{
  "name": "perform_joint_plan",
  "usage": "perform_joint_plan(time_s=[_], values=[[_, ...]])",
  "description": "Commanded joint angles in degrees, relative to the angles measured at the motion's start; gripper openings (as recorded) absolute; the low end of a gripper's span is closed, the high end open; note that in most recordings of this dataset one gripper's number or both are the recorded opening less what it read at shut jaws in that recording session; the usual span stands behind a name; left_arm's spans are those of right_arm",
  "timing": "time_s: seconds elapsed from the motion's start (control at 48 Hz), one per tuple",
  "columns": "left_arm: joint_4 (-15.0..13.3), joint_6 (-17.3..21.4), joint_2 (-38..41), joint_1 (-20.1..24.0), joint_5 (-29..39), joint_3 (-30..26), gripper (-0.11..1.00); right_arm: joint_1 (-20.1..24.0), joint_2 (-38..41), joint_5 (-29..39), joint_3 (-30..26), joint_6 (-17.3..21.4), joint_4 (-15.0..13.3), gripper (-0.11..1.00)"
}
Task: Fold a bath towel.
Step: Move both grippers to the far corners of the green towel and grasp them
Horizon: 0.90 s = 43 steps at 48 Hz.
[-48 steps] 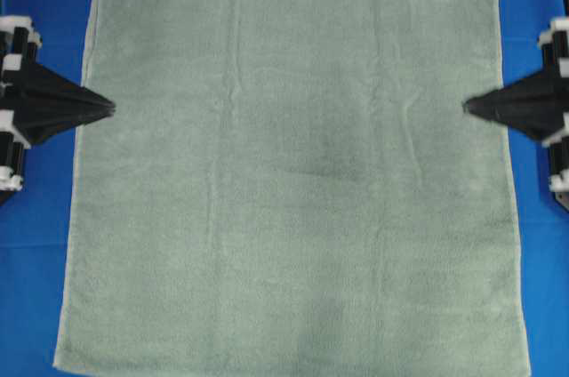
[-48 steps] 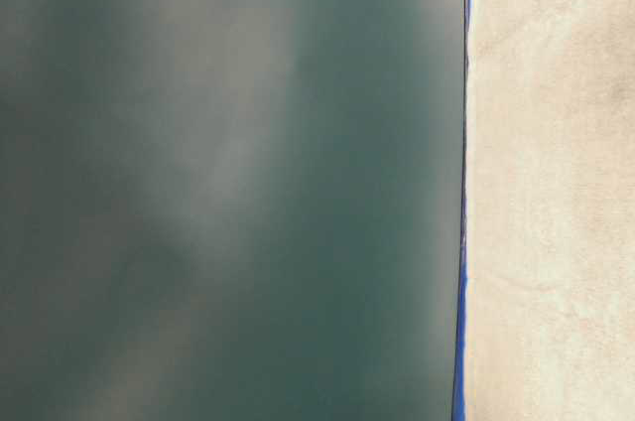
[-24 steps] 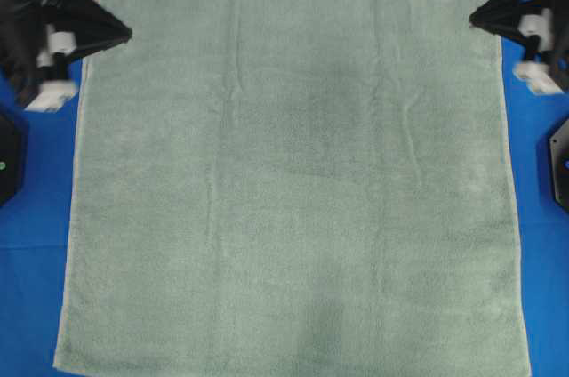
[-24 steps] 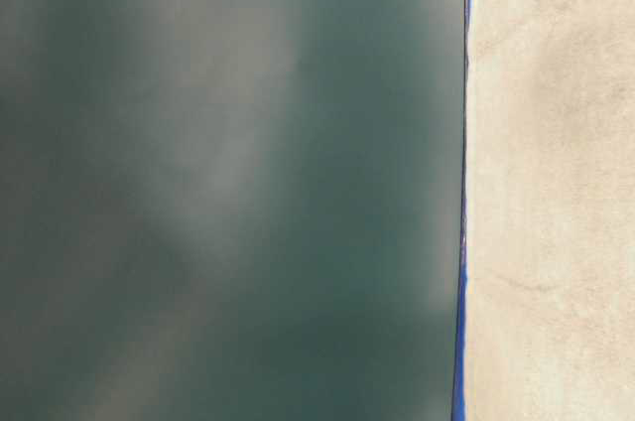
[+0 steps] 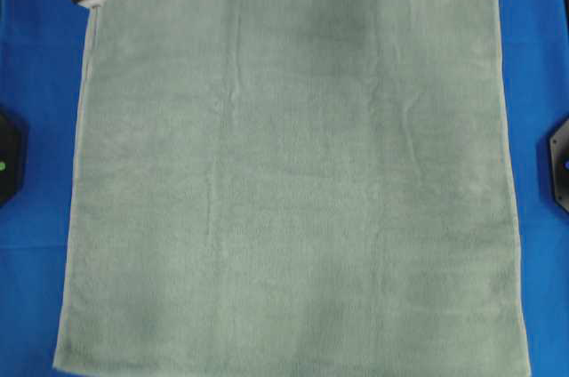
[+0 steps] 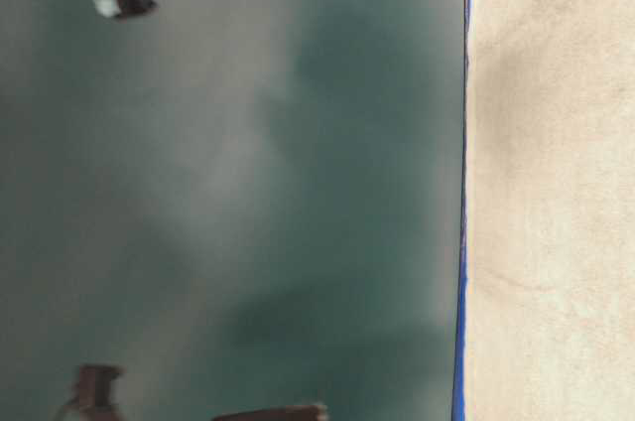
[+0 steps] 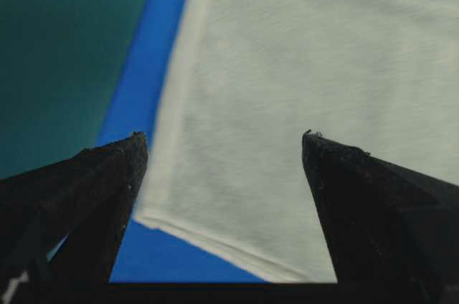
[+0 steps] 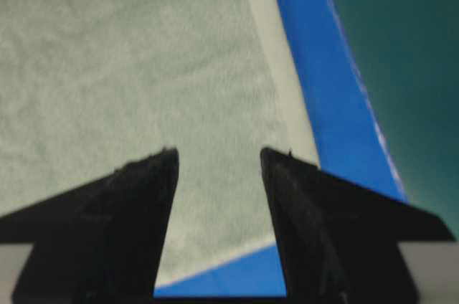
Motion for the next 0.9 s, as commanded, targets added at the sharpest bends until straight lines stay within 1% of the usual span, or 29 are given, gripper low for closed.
perform_joint_plan(time_s=[0.0, 0.042, 0.083, 0.25, 0.313, 0.396, 0.459, 0.542, 0.646, 0.875], values=[[-0.35, 2.02, 3.16, 2.81, -3.34, -0.97, 0.83, -2.81, 3.69, -0.18, -2.37, -4.75, 5.1, 0.55], [-0.35, 2.37, 4.83, 3.6, -4.66, -0.88, 0.83, -3.78, 5.45, -0.26, -2.46, -6.5, 6.24, 0.55], [-0.35, 2.64, 6.5, 4.31, -6.06, -0.62, 0.83, -4.83, 7.12, -0.53, -2.46, -7.82, 6.77, 0.55], [-0.35, 5.98, 14.59, 5.36, -10.55, -1.14, 0.83, -8.09, 13.54, -3.25, -2.55, -10.11, 6.77, 0.55], [-0.35, 6.68, 17.23, 5.45, -12.3, -1.41, 0.83, -8.79, 15.29, -4.04, -2.37, -11.16, 6.77, 0.55], [-0.35, 7.12, 20.57, 5.54, -15.03, -1.67, 0.83, -8.96, 17.4, -5.27, -2.11, -12.48, 6.77, 0.55], [-0.18, 7.12, 22.06, 5.71, -16.61, -1.67, 0.83, -8.96, 18.72, -6.15, -2.02, -13.1, 6.77, 0.55], [0.09, 8.09, 23.64, 6.33, -18.46, -1.67, 0.83, -9.23, 20.21, -8.44, -1.93, -13.97, 6.68, 0.55], [0.09, 10.28, 25.49, 7.12, -19.51, -1.67, 0.83, -9.4, 21.8, -10.99, -1.76, -15.29, 6.68, 0.55], [0.09, 10.37, 29.79, 7.29, -20.21, -1.58, 0.83, -9.4, 24.79, -11.07, 0.0, -15.82, 6.86, 0.55]])
